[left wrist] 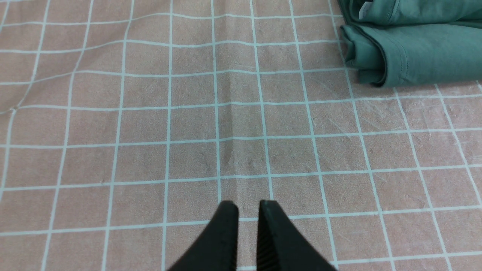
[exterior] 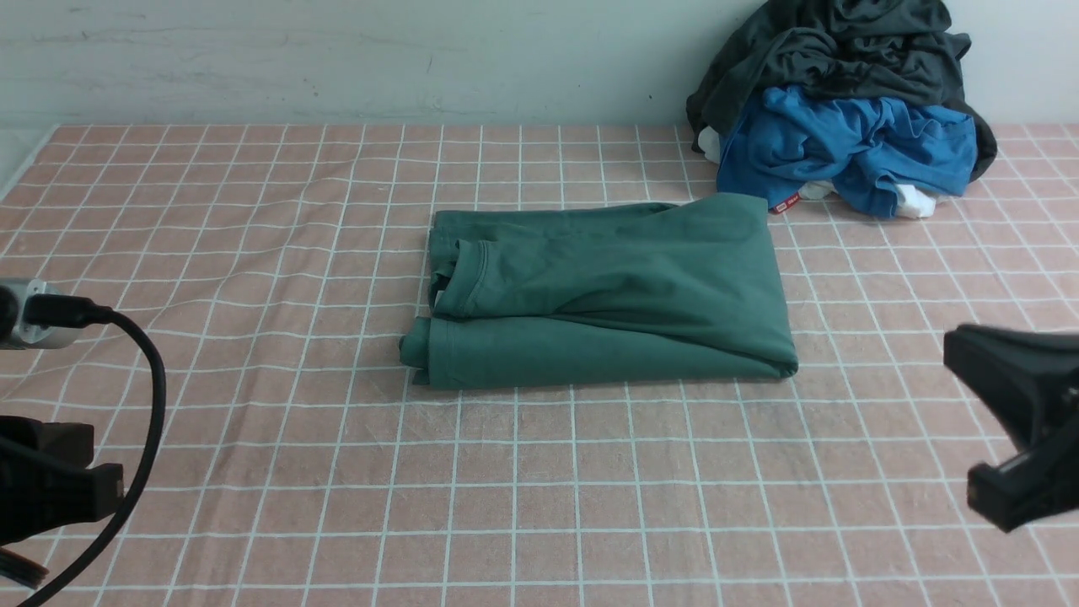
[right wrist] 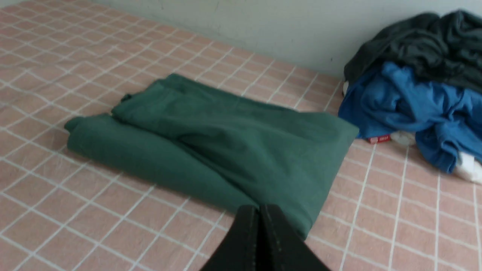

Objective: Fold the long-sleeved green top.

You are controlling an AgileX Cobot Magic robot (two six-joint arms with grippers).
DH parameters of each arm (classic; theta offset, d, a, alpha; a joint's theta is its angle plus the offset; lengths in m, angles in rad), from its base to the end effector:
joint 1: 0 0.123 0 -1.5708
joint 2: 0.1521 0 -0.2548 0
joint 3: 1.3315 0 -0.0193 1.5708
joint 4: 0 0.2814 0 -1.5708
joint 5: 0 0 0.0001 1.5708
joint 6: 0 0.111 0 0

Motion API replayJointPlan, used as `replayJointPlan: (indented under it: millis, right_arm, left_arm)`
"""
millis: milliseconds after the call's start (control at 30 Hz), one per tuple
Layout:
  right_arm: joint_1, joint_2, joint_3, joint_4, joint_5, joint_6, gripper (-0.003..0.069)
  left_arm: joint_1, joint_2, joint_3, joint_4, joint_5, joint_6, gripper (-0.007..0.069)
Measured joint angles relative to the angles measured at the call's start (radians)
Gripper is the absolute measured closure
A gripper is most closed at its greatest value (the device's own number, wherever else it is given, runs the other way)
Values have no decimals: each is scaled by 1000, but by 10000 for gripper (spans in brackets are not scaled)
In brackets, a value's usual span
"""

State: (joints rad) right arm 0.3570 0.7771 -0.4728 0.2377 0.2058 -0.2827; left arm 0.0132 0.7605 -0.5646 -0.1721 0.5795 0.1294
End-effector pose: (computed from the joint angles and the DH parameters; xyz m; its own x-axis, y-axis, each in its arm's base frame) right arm 0.2115 0.0846 0.2403 -0.3598 -0.1873 -0.9140 -0.4087 0.9123 -0.0261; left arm 0.2119 -0.0076 0.2435 -0.6307 -0.0233 -0.7757 0.0502 0.9962 -0.0707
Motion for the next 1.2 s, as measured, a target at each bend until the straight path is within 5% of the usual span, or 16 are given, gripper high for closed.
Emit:
replayJointPlan:
  millis: [267, 633, 933, 1200]
  right_arm:
    - [-1, -14, 29, 52, 21, -5, 671]
    - [-13, -155, 173, -190, -111, -26, 671]
    - [-224, -549, 485, -211, -260, 156, 671]
    - [-349, -710, 498, -320, -49, 336, 671]
  left_arm:
    - [0, 0, 0, 0, 0, 0, 556]
    - [0, 0, 0, -1, 0, 0, 556]
    - [0, 0, 0, -1, 0, 0, 556]
    - [0, 0, 0, -1, 1, 0, 556]
